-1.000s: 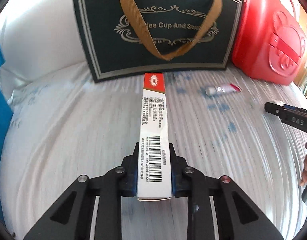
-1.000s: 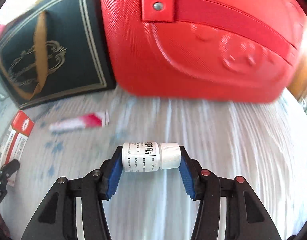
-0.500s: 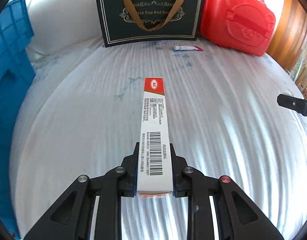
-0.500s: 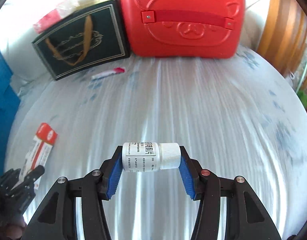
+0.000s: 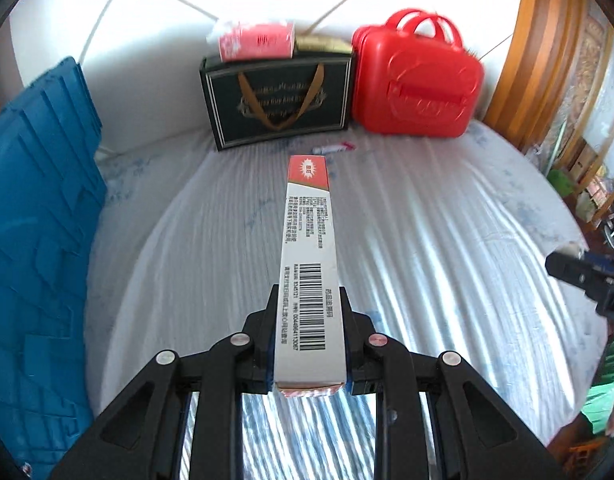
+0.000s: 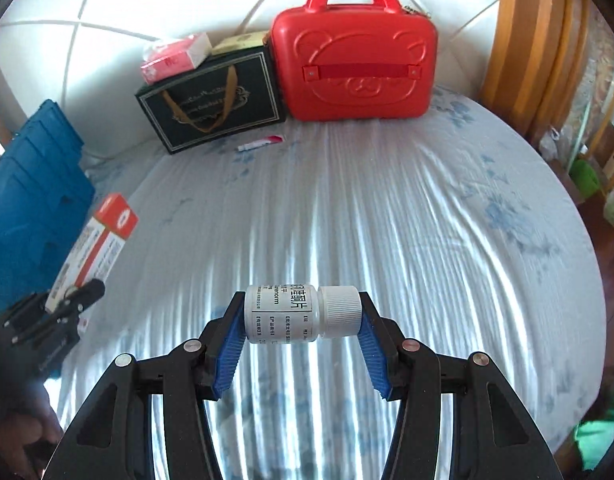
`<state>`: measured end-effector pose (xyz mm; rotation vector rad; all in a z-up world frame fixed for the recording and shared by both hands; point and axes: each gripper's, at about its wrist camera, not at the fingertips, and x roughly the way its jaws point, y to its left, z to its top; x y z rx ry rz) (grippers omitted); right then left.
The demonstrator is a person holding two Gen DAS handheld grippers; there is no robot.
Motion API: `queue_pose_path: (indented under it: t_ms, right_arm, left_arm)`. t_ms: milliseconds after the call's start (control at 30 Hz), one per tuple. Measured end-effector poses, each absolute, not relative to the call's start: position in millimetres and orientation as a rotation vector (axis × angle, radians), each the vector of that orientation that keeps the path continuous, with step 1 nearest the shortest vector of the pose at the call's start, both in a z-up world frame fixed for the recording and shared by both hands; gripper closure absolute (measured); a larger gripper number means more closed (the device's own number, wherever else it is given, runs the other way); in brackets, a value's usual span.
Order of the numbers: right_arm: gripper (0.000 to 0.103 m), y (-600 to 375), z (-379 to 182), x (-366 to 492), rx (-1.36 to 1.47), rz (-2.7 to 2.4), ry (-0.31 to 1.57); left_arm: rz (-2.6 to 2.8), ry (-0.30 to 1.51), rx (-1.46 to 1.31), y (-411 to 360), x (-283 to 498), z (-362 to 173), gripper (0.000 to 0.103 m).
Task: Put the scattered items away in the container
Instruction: 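Lift and carry the medicine box and white bottle with both tools to the crate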
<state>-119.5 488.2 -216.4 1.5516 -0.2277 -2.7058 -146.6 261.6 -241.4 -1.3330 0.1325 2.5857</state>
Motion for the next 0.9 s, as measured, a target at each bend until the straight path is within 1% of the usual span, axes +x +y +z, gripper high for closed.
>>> queue_pose_path:
  t_ms: [233,533,700,900]
  right_arm:
    - [0.051,491.1,-163.8,-75.6,1.494,-2.745,-0.299]
    - [0.051,477.9,-123.9,-29.0,1.400,-2.783,-0.363]
    - [0.051,464.6,-107.3,-14.0,1.354,-2.812,-0.330]
    - [0.051,450.4,-86.5,-7.1,1.303,-2.799,-0.302]
  left_arm:
    - [2.608,0.144,-1.224,253.5,-115.2,-180.8,0.080]
    - [2.614,0.124,-1.137,226.9,-82.5,-129.9,0.080]
    - [2.633,0.096,-1.098,212.9,-73.4,-111.0,0.080]
    - [2.644,0.115,-1.063,208.1,-62.9,-93.7,0.080]
